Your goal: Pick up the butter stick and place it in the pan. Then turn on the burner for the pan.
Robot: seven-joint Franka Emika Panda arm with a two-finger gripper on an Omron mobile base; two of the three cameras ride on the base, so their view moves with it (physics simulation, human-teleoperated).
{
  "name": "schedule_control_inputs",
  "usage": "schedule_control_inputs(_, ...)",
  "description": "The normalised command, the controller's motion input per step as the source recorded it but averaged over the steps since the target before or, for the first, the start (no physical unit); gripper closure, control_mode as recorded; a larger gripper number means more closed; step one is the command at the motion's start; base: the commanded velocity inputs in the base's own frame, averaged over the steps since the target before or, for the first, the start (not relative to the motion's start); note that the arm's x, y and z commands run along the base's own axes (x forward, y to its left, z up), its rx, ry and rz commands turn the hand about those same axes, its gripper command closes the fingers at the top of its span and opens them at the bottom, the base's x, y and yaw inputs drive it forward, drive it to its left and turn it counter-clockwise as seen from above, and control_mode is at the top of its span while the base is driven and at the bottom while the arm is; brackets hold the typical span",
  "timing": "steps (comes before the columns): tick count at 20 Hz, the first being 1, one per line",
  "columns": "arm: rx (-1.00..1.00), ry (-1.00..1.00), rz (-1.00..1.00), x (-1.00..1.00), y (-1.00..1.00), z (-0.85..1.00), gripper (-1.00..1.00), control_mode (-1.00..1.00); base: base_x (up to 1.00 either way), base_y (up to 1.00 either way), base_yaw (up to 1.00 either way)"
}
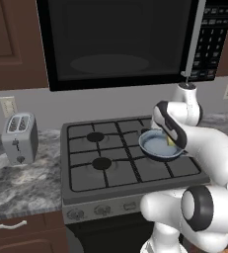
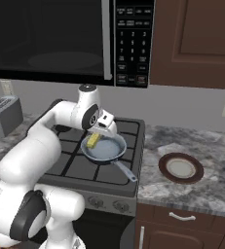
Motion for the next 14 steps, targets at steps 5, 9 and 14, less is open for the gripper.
schedule_control_inputs(5, 0.0, 0.0, 0.01, 0.0, -0.06, -0.4, 1.0, -1.0, 0.0, 0.0, 0.0)
schedule_control_inputs(9, 0.0, 0.0, 0.01, 0.0, -0.03, -0.36, 1.0, -1.0, 0.0, 0.0, 0.0)
schedule_control_inputs(14, 0.0, 0.0, 0.01, 0.04, -0.01, -0.23, 1.0, -1.0, 0.0, 0.0, 0.0)
